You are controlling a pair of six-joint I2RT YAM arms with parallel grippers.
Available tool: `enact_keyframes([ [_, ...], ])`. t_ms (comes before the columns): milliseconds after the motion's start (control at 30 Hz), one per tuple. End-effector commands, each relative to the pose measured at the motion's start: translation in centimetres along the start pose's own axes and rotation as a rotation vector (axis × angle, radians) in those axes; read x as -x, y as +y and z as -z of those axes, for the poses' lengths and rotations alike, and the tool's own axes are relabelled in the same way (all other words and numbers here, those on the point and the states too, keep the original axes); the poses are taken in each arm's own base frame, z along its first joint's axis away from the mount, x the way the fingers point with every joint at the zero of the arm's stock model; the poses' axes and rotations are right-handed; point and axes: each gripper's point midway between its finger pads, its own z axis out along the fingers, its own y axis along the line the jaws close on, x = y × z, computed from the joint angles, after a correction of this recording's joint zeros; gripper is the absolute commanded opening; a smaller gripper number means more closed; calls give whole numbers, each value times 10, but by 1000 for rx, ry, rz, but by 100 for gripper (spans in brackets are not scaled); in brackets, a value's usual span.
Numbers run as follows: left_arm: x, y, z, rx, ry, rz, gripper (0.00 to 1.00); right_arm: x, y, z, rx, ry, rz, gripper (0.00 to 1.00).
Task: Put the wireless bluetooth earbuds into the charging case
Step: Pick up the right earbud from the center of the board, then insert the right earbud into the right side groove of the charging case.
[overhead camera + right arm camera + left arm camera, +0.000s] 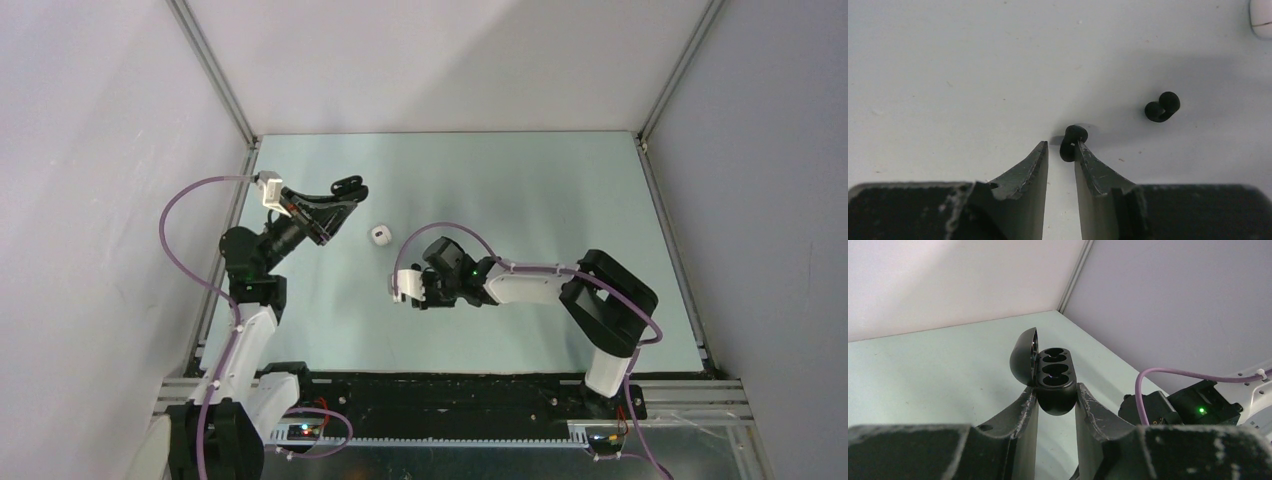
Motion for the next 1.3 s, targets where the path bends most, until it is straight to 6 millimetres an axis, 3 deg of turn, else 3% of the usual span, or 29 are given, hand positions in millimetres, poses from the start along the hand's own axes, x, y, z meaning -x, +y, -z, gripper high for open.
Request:
enact_keyframes([
  [0, 8, 1, 0, 7, -30, -15, 0, 2, -20, -1, -63, 5, -35, 29],
  [100, 9, 1, -1, 8, -32, -15, 0, 3, -27, 2, -78, 2, -52, 26],
  [333, 9, 1, -2, 4, -29, -11, 0, 10, -29, 8, -70, -16, -58, 8],
  [500, 4, -1, -1, -16, -7, -23, 0, 26, -29, 32, -37, -69, -77, 0],
  [600, -2, -4, -1, -57, 19, -70, 0, 52, -32, 70, -9, -152, -65, 0],
  [633, -8, -7, -1, -90, 43, -97, 0, 52, -25, 83, 42, -164, -85, 0],
  [800, -31, -32, 2, -289, 134, -244, 0, 95, -19, 185, 102, -292, 6, 0],
  [900, -50, -54, 4, -445, 191, -302, 0, 111, -18, 224, 72, -320, 67, 0],
  [1033, -65, -73, 6, -569, 228, -320, 0, 128, -23, 253, 57, -307, -16, 0],
  [1267, -86, -94, 9, -674, 264, -297, 0, 166, -39, 263, 41, -306, -57, 0],
])
